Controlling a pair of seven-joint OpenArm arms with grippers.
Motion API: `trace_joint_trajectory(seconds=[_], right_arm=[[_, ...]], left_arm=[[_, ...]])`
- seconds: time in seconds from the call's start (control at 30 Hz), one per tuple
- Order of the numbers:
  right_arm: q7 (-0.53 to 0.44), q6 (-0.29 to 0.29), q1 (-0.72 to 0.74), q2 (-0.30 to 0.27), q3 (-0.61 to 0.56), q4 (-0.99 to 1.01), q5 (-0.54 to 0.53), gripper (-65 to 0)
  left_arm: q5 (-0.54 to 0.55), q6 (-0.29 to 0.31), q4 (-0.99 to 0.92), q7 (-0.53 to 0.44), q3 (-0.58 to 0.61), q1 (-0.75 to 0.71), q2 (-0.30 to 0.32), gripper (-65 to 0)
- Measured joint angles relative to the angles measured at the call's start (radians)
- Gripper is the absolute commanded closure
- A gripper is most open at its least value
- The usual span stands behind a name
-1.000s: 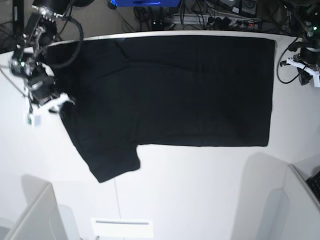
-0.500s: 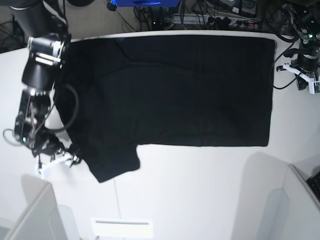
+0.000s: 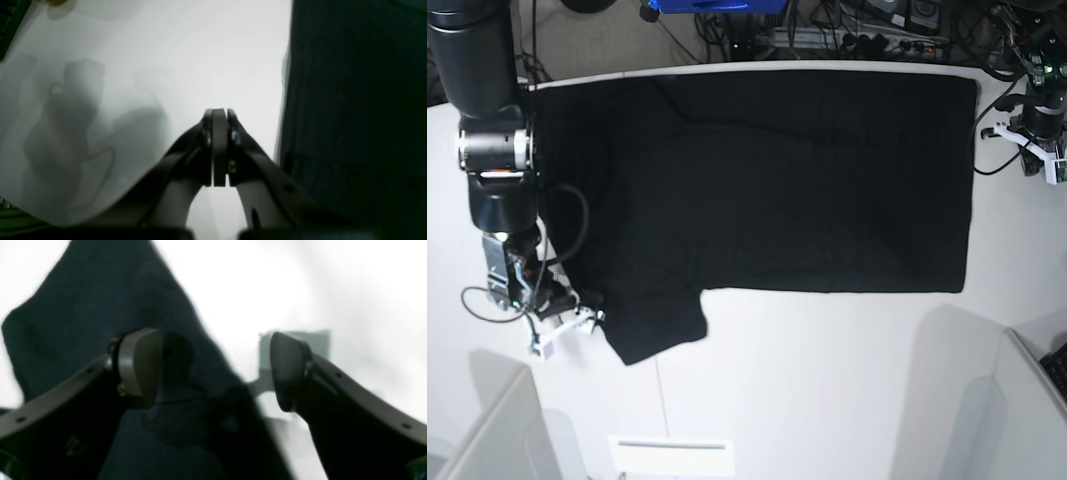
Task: Fold the T-shirt properly
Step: 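Move the right gripper to the shirt's hem corner by the sleeve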
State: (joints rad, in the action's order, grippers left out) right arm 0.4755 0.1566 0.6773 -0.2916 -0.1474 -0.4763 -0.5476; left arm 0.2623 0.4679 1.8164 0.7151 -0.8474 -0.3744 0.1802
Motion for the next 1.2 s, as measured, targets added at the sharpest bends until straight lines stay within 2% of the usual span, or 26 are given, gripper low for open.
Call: trace_joint_trajectory(seconds=[0.2,0.4,0.47,0.6,0.67,0.83,0.9,0.97,1.07,1.2], right_arm=[[-0.015,-0.003,0.003,0.015,-0.108,-0.009,0.004,-46.8],[-0.031,-0.004,-0.003,0.035,-0.121,-0.019,0.005,-46.1],[-0.032,-0.004,-0.003,0.035,-0.128,-0.019,0.005,-41.1],[-0.039,-0.005,-0.008,0.034,-0.128,-0.02,0.005,-26.9],[-0.053,-0.004,-0.011,0.035,-0.128,-0.02,0.0,-21.5],[-0.072,-0.004,-0.013,0.035,-0.128,-0.012,0.0,-9.5],[-0.071,-0.004,-0.013,0.035,-0.128,-0.012,-0.004,-1.8],[-0.065,-0.004,-0.014,0.038,-0.127,-0.012,-0.006,0.0],[-0.063,-0.003,-0.014,0.038,-0.125,-0.012,-0.007,0.0],[-0.064,-0.003,-0.014,0.038,-0.125,-0.012,-0.007,0.0]], left_arm=[[0.0,0.0,-0.002,0.0,0.0,0.004,0.0,0.0],[0.0,0.0,-0.003,0.0,0.005,0.008,0.0,0.0],[0.0,0.0,-0.003,0.0,0.005,0.009,0.0,0.0],[0.0,-0.005,-0.003,0.0,0.007,0.011,0.0,0.0],[-0.002,-0.008,-0.004,0.003,0.006,0.029,0.0,-10.5],[-0.003,-0.012,-0.069,-0.003,0.008,0.099,0.008,-42.0],[-0.006,-0.01,-0.102,0.008,0.014,0.121,0.03,-49.9],[-0.005,-0.019,-0.139,0.006,0.039,0.158,0.061,-53.5],[0.0,-0.018,-0.201,0.0,0.095,0.221,0.103,-53.3],[0.0,-0.011,-0.304,0.001,0.138,0.298,0.123,-53.3]])
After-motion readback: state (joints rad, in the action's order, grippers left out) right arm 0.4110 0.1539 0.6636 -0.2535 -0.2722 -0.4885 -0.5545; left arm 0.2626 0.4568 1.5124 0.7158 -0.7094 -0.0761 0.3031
